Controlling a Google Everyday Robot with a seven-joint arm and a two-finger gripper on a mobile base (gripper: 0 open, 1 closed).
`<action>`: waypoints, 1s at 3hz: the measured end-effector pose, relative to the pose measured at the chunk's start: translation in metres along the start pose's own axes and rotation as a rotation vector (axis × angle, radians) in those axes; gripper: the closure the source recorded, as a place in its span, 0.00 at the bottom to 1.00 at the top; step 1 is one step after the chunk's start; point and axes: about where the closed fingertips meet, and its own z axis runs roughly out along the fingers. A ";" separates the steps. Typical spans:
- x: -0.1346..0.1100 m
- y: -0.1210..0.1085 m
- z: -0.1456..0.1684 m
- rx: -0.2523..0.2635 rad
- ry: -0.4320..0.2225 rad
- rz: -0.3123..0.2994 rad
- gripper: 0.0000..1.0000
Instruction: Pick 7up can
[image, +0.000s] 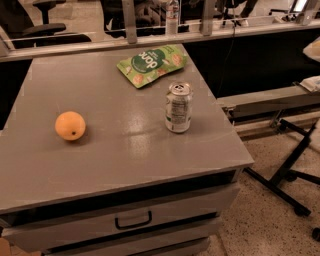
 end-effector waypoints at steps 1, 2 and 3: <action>0.009 -0.006 -0.021 0.003 -0.155 0.025 0.00; 0.001 -0.007 -0.023 0.003 -0.195 0.023 0.00; 0.001 -0.008 -0.021 0.005 -0.202 0.033 0.00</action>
Offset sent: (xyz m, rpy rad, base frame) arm -0.0029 -0.0159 0.0149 0.1415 -0.0398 0.0154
